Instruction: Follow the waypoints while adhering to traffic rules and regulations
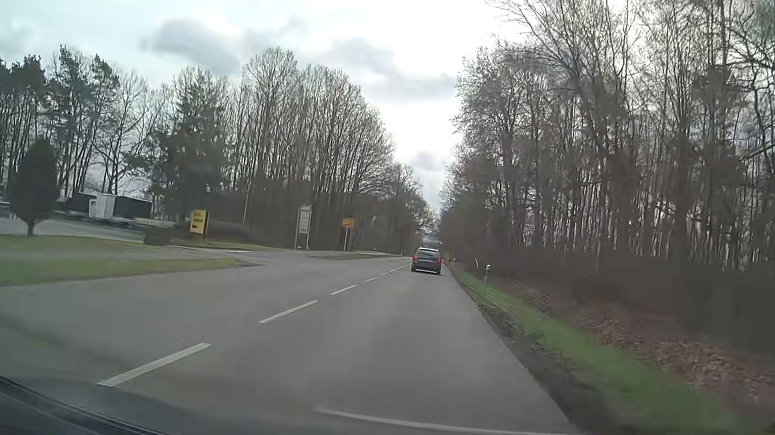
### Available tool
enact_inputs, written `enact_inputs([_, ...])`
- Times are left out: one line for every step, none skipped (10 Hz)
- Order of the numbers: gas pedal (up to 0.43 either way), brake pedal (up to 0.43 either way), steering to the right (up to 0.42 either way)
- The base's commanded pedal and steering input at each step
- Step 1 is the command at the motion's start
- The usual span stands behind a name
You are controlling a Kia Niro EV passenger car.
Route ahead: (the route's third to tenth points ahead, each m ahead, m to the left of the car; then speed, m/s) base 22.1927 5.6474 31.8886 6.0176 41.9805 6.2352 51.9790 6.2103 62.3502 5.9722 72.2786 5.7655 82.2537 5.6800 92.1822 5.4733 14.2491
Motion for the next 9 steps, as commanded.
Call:
enact_inputs([0.220, 0.000, 0.008])
enact_inputs([0.220, 0.000, 0.008])
enact_inputs([0.220, 0.000, 0.008])
enact_inputs([0.220, 0.000, 0.008])
enact_inputs([0.220, 0.000, 0.008])
enact_inputs([0.220, 0.000, 0.008])
enact_inputs([0.220, 0.000, 0.008])
enact_inputs([0.220, 0.000, 0.004])
enact_inputs([0.220, 0.000, 0.001])
